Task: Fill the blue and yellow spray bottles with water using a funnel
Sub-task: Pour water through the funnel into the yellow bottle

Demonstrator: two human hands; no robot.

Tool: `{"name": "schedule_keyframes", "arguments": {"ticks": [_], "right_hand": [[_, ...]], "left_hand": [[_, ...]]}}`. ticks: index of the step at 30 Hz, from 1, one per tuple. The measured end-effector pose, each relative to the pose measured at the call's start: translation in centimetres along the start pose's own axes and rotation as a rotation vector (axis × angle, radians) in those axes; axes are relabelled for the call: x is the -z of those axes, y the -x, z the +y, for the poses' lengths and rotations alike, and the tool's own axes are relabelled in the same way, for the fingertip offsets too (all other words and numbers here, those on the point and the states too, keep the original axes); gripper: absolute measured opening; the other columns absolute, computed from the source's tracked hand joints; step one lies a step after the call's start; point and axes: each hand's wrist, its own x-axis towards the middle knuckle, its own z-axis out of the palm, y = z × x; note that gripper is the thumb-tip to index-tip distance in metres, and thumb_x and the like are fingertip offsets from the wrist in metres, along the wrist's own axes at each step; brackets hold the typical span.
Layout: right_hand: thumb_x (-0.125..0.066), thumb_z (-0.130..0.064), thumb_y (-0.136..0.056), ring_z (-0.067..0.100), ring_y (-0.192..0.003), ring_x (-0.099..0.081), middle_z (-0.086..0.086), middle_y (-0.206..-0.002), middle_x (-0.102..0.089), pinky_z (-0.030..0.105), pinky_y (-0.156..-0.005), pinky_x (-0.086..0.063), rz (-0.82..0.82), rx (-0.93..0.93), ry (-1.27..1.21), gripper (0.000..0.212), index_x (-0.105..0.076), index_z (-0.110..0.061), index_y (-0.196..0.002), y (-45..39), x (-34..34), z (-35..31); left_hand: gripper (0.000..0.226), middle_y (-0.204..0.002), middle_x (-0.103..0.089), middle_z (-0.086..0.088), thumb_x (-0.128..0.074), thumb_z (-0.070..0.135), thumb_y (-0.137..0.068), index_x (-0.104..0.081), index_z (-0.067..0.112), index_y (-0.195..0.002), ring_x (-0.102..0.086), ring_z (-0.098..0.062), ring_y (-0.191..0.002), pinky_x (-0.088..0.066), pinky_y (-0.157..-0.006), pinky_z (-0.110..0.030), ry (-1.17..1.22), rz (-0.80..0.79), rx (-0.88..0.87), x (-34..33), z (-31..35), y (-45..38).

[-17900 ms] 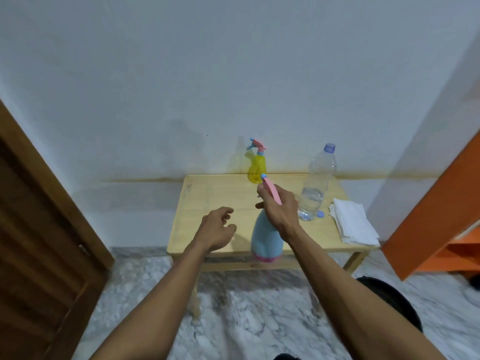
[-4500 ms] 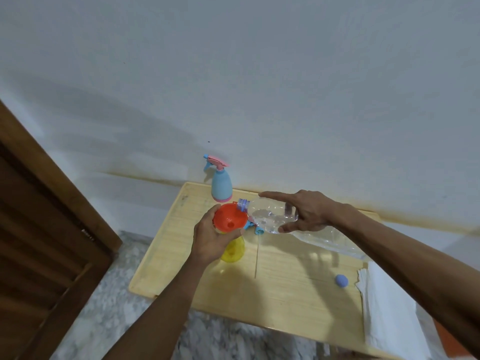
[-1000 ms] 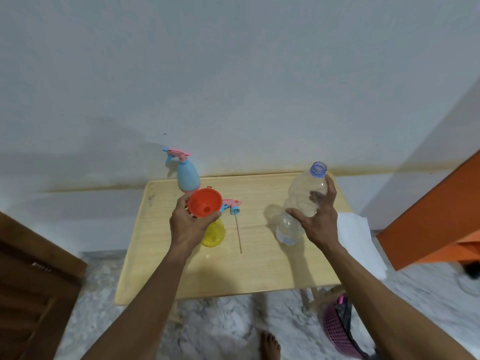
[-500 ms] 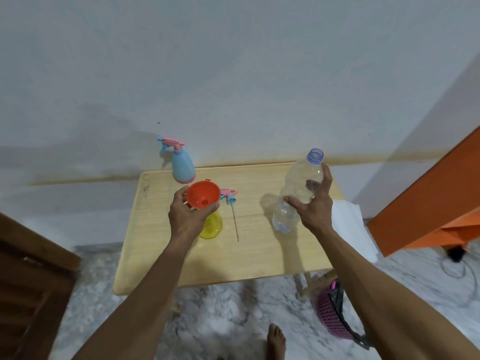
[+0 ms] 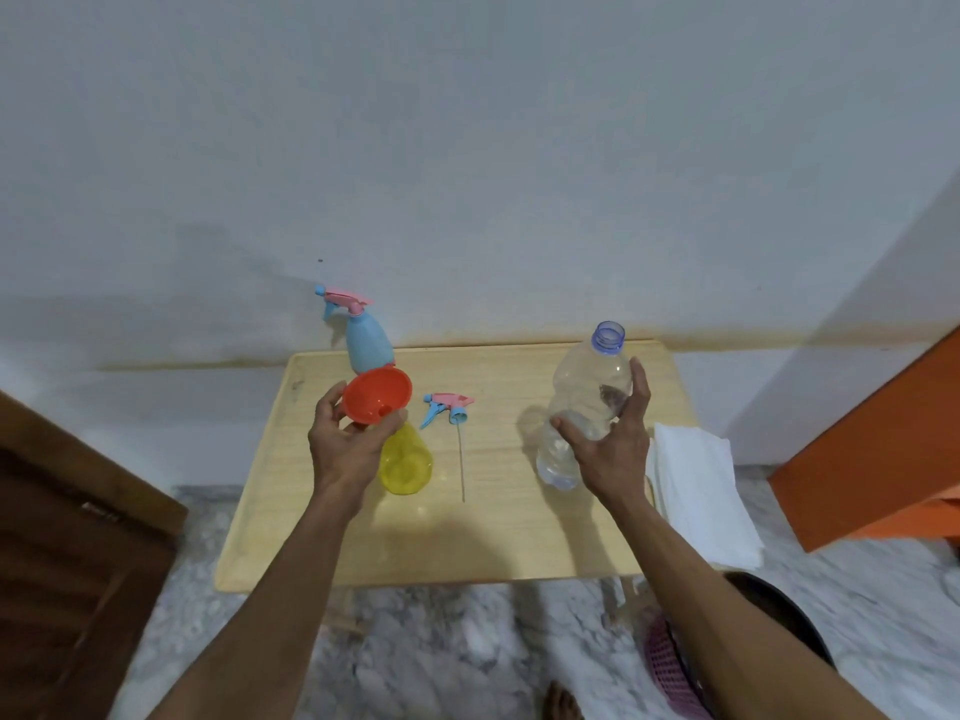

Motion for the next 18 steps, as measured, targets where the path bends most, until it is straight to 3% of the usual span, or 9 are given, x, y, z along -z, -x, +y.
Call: {"name": "schedule_keyframes", "arguments": {"ticks": [4,7,10,12,15,18], "right_hand": [[-0.094,-0.019,-0.067,0.022,-0.122,-0.059,0.007,-0.135,-0.06,0.033,-0.096,-0.046,-0.011,0.013,-0.07,0.115,-0.02,-0.037,-0.154,-0.2,0.2,0.7],[-0.093,-0.017,-0.069,0.015,-0.121,-0.057,0.003,-0.136,-0.059,0.026,-0.096,-0.042,-0.038,0.019,-0.112,0.112,-0.022,-0.037,-0.154,-0.4,0.4,1.1],[-0.092,-0.017,-0.07,0.008,-0.118,-0.056,-0.001,-0.134,-0.058,0.026,-0.098,-0.042,-0.067,0.025,-0.145,0.11,-0.023,-0.038,-0.154,-0.9,0.8,1.4],[-0.092,-0.018,-0.071,0.007,-0.118,-0.055,-0.003,-0.133,-0.057,0.025,-0.097,-0.042,-0.085,0.026,-0.148,0.11,-0.022,-0.038,-0.155,-1.4,1.2,1.7],[-0.091,-0.018,-0.071,0.004,-0.117,-0.055,-0.008,-0.132,-0.057,0.028,-0.098,-0.044,-0.091,0.018,-0.165,0.109,-0.024,-0.042,-0.154,-2.2,1.5,2.3],[-0.092,-0.019,-0.071,0.002,-0.118,-0.053,-0.011,-0.134,-0.055,0.032,-0.097,-0.049,-0.09,0.029,-0.152,0.11,-0.024,-0.035,-0.155,-2.8,1.8,3.0]], "left_hand": [[0.062,-0.114,-0.063,0.005,-0.087,0.007,-0.071,-0.054,0.024,-0.121,-0.068,-0.018,-0.087,-0.052,-0.064,-0.016,0.075,0.078,-0.068,-0.6,1.5,0.4],[0.054,-0.106,-0.063,0.007,-0.081,0.004,-0.077,-0.055,0.017,-0.123,-0.065,-0.018,-0.082,-0.053,-0.066,-0.016,0.066,0.049,-0.176,-1.7,3.5,0.9],[0.068,-0.117,-0.059,0.008,-0.086,0.012,-0.072,-0.05,0.021,-0.129,-0.071,-0.013,-0.091,-0.056,-0.074,-0.022,-0.027,-0.063,-0.232,-3.7,4.9,1.4],[0.077,-0.121,-0.057,0.006,-0.09,0.03,-0.061,-0.048,0.028,-0.125,-0.071,-0.013,-0.093,-0.057,-0.078,-0.026,-0.211,-0.119,-0.257,-5.5,4.9,1.7],[0.075,-0.113,-0.061,0.011,-0.09,0.038,-0.057,-0.05,0.031,-0.12,-0.066,-0.009,-0.09,-0.055,-0.076,-0.023,-0.611,-0.208,-0.288,-8.3,3.2,2.2],[0.081,-0.116,-0.065,0.005,-0.082,0.051,-0.052,-0.055,0.032,-0.126,-0.065,-0.018,-0.097,-0.056,-0.084,-0.034,-0.888,-0.363,-0.287,-10.7,0.1,2.1]]}}
